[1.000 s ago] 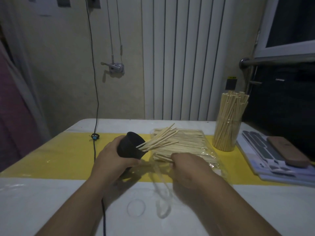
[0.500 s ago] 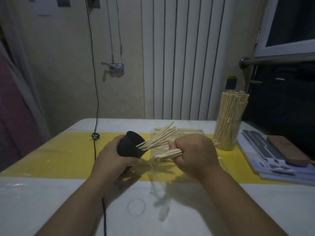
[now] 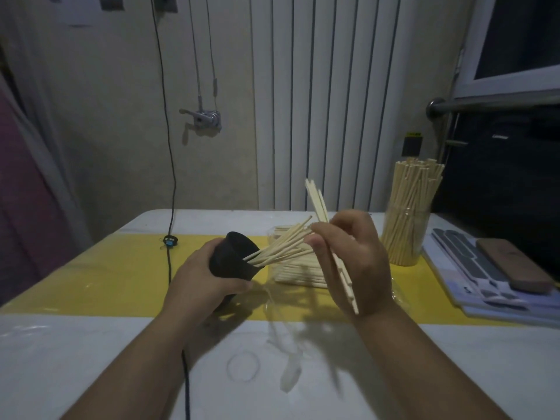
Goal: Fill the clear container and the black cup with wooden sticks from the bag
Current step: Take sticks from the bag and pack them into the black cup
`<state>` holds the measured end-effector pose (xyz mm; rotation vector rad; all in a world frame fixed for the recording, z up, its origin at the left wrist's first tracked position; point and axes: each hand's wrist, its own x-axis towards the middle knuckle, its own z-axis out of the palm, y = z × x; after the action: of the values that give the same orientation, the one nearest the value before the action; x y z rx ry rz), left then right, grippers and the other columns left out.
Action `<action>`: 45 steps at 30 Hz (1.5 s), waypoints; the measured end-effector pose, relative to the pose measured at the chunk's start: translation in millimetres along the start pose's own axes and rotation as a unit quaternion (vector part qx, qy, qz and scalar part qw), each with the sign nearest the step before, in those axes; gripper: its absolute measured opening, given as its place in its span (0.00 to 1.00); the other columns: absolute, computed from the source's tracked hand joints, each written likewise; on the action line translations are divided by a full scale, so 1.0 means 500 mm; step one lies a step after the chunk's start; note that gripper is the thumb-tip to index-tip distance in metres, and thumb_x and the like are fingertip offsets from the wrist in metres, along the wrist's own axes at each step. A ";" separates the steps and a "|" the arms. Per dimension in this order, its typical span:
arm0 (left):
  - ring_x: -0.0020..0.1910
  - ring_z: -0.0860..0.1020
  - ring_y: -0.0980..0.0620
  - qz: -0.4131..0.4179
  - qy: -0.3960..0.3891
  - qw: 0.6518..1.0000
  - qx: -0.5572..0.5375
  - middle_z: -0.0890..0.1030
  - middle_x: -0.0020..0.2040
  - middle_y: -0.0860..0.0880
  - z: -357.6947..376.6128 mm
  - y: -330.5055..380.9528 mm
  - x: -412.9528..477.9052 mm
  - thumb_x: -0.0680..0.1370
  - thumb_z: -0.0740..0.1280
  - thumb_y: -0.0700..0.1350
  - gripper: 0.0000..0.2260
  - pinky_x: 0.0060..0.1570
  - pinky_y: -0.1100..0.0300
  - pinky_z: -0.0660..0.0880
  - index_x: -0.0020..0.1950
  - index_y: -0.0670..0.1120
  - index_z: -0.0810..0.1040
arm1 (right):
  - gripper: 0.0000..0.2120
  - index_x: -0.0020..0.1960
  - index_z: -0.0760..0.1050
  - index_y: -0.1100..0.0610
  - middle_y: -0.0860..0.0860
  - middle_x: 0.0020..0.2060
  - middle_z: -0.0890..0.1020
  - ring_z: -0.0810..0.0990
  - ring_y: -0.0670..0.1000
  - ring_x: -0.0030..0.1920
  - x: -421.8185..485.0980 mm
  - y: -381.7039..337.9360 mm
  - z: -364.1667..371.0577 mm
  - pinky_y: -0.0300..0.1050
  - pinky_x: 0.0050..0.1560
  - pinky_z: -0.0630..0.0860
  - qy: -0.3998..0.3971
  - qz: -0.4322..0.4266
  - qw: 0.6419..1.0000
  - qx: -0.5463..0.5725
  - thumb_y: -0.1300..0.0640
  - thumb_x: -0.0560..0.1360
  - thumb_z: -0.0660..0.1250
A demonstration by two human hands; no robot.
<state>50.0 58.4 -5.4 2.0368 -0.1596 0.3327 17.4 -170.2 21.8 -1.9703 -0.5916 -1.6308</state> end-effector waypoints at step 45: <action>0.52 0.79 0.56 0.012 -0.006 0.999 0.038 0.80 0.52 0.62 0.005 0.007 -0.002 0.52 0.77 0.56 0.31 0.52 0.50 0.78 0.50 0.74 0.71 | 0.05 0.41 0.76 0.54 0.46 0.31 0.76 0.72 0.47 0.29 0.032 -0.024 0.006 0.41 0.31 0.68 -0.038 0.495 0.839 0.221 0.61 0.76 0.67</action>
<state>48.4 54.5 -4.1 2.1127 -0.1821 0.3461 15.3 -158.8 38.5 -1.5433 0.0763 -0.6831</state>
